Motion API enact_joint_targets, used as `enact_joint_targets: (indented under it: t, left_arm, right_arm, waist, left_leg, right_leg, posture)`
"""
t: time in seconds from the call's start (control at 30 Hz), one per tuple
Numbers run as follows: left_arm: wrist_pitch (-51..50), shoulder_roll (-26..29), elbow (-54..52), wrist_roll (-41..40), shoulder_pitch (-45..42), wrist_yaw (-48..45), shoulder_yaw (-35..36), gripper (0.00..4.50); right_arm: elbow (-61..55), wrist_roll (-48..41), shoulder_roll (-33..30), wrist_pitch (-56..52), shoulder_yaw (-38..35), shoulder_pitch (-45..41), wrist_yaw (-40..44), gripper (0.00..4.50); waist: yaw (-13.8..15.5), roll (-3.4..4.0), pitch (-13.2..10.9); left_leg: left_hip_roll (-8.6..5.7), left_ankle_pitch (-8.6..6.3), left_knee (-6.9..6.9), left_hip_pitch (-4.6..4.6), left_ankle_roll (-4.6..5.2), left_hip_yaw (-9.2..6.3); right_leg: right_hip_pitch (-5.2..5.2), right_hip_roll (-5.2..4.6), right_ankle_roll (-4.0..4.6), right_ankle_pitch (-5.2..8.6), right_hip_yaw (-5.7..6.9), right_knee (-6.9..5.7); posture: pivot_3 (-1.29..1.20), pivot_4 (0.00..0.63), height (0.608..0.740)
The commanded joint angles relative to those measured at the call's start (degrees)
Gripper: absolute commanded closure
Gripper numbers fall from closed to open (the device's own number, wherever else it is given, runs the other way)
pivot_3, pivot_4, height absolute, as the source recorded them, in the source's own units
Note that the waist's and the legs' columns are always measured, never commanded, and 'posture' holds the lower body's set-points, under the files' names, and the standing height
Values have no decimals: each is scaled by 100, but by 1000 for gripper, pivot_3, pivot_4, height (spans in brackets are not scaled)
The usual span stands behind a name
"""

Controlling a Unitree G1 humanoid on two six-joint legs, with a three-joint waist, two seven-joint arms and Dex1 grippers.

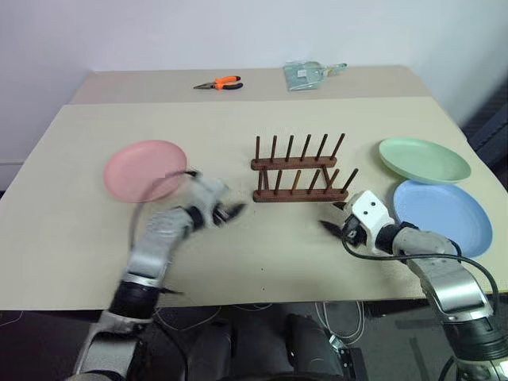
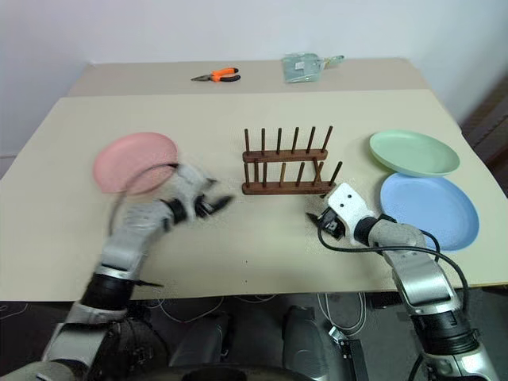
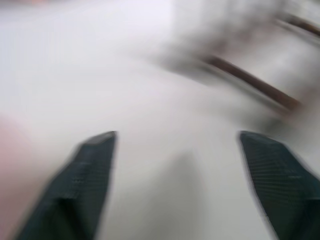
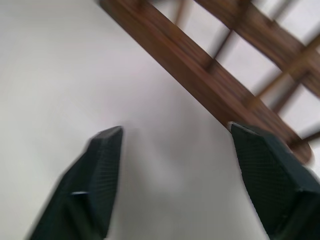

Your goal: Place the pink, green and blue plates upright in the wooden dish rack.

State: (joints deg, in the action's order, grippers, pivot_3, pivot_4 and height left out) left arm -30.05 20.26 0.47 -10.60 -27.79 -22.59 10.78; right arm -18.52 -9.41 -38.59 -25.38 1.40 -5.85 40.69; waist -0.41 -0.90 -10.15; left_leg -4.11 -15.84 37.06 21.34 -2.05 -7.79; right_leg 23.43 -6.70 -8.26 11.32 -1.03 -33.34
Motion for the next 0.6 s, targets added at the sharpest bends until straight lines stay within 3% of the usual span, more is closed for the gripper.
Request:
enact_joint_targets:
  t: [0.03,0.2,0.53,0.6]
  left_arm:
    - [-516,140,252,79,-598,1569,1200,94]
    - [-1266,145,457,11,-894,2722,2072,94]
    - [-2922,-761,328,-1304,-850,3238,3401,94]
    - [-2888,-865,432,-1355,-908,3521,3609,902]
  right_arm:
    - [-207,-62,-42,48,72,-64,155,1257]
    - [0,-14,25,129,218,-351,213,1257]
    - [225,-1,96,387,193,-670,199,1257]
    - [210,40,107,415,173,-658,145,1257]
  waist:
    - [-1,-3,4]
    - [-2,-9,1]
    - [3,-38,-1]
    - [-3,-37,0]
  left_leg:
    - [-1,0,0,-1,0,0]
    - [-12,0,-3,-3,-2,4]
    - [-11,6,-2,0,-13,-2]
    - [-11,7,-2,-3,-15,-1]
  right_leg:
    - [-3,0,-2,1,1,2]
    - [-7,-8,-8,3,-4,6]
    - [-3,-7,-1,-1,1,-2]
    - [-4,-7,-1,-1,1,-4]
  posture:
    - [0,150,740]
    - [0,150,740]
    - [0,150,740]
    - [0,150,740]
